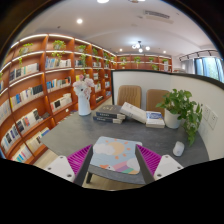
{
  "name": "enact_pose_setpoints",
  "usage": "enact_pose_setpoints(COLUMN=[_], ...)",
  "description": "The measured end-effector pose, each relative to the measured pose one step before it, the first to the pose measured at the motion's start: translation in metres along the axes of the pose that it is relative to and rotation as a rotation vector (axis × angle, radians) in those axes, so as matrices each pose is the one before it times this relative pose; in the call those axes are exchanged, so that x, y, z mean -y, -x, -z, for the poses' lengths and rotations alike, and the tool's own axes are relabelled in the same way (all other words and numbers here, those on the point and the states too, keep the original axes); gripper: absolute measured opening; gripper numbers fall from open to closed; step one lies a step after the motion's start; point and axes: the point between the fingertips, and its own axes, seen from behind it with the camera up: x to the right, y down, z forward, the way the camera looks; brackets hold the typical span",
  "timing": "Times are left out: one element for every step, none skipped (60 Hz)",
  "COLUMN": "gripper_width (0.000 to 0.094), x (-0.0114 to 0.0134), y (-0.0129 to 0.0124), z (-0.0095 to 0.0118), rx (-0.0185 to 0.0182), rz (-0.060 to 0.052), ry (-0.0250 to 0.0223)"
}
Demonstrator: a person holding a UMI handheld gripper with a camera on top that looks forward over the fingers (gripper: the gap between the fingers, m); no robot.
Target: Arrange mouse
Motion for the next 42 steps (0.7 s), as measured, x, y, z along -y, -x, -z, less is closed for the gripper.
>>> enact_pose_setpoints(gripper_width=[0.0856,0.0855,0.0855,0.0855,0.0855,0.0855,0.0857,0.0856,0.0854,0.0854,0.0852,0.0851,0.0851,0.0853,0.0853,0.0853,0.0853,0.0851,0.0852,0.0852,0.0853,0.0854,0.0856,0.0855,0.0853,0.0850,0.0850,0.0853,0.0852,0.0853,0.0854,0.0852,0.0853,0.0853,0.0856,0.0857,0.0858,0.0858,0.0857,0.0854,0.0853,0.0854], x=[-0.00176,-0.00251,-0.00352,-0.00489,-0.00502,-0.00574,-0.00592,-0.00620,-0.00239,-0.00761,-0.00711,-0.00691,-0.00658,-0.00664,-0.00639,-0.00584,-0.00550,-0.00492,-0.00474,-0.00404,-0.00335,-0.00294,-0.00258,-0.00239,-0.00245,-0.00266,-0.00239,-0.00201,-0.00140,-0.00076,-0.00075,-0.00030,-0.00097,0.00115,0.00160,0.00267,0.00039,0.00173,0.00168,0.00172,0.00207,0.00225], y=[-0.00081,-0.00136,-0.00215,-0.00289,-0.00297,-0.00363,-0.00408,-0.00455,-0.00224,-0.00584,-0.00591,-0.00581,-0.00592,-0.00627,-0.00691,-0.00677,-0.00665,-0.00670,-0.00731,-0.00889,-0.00946,-0.00952,-0.00910,-0.00886,-0.00818,-0.00767,-0.00780,-0.00806,-0.00773,-0.00722,-0.00764,-0.00773,-0.00695,-0.00760,-0.00731,-0.00623,-0.00532,-0.00492,-0.00408,-0.00420,-0.00425,-0.00425], z=[0.00030,0.00032,0.00036,0.00013,0.00012,0.00012,0.00007,-0.00010,-0.00019,-0.00057,-0.00058,-0.00049,-0.00049,-0.00055,-0.00062,-0.00041,-0.00060,-0.00084,-0.00089,-0.00084,-0.00092,-0.00130,-0.00132,-0.00159,-0.00272,-0.00242,-0.00230,-0.00297,-0.00328,-0.00362,-0.00363,-0.00404,-0.00040,-0.00397,-0.00414,-0.00782,-0.00091,-0.00467,-0.00465,-0.00490,-0.00497,-0.00512], rx=[-0.00241,-0.00335,-0.00398,-0.00397,-0.00361,-0.00395,-0.00507,-0.00638,-0.00869,-0.00675,-0.00617,-0.00633,-0.00724,-0.00828,-0.00910,-0.00958,-0.00955,-0.00988,-0.01091,-0.01347,-0.01676,-0.01658,-0.01463,-0.01176,-0.00988,-0.00902,-0.00985,-0.01020,-0.01038,-0.01020,-0.00987,-0.00964,-0.01142,-0.01048,-0.00954,-0.00599,-0.00689,-0.00290,-0.00202,-0.00191,-0.00296,-0.00382], rz=[-0.0031,-0.0030,-0.0021,-0.0021,-0.0019,-0.0020,-0.0020,-0.0035,-0.0051,-0.0057,-0.0059,-0.0062,-0.0069,-0.0070,-0.0073,-0.0071,-0.0067,-0.0059,-0.0044,-0.0033,-0.0038,-0.0027,-0.0020,-0.0018,-0.0025,-0.0042,-0.0057,-0.0069,-0.0078,-0.0069,-0.0047,-0.0041,-0.0029,-0.0039,-0.0039,-0.0050,-0.0042,-0.0047,-0.0039,-0.0038,-0.0030,-0.0033], ry=[0.00321,0.00375,0.00373,0.00404,0.00493,0.00572,0.00617,0.00678,0.00855,0.00776,0.00793,0.00875,0.00919,0.00990,0.01023,0.00978,0.00907,0.00841,0.00791,0.00598,0.00374,0.00280,0.00255,0.00281,0.00393,0.00566,0.00658,0.00651,0.00565,0.00550,0.00520,0.00451,0.00361,0.00101,-0.00019,-0.00088,0.00062,0.00031,0.00161,0.00276,0.00271,0.00181])
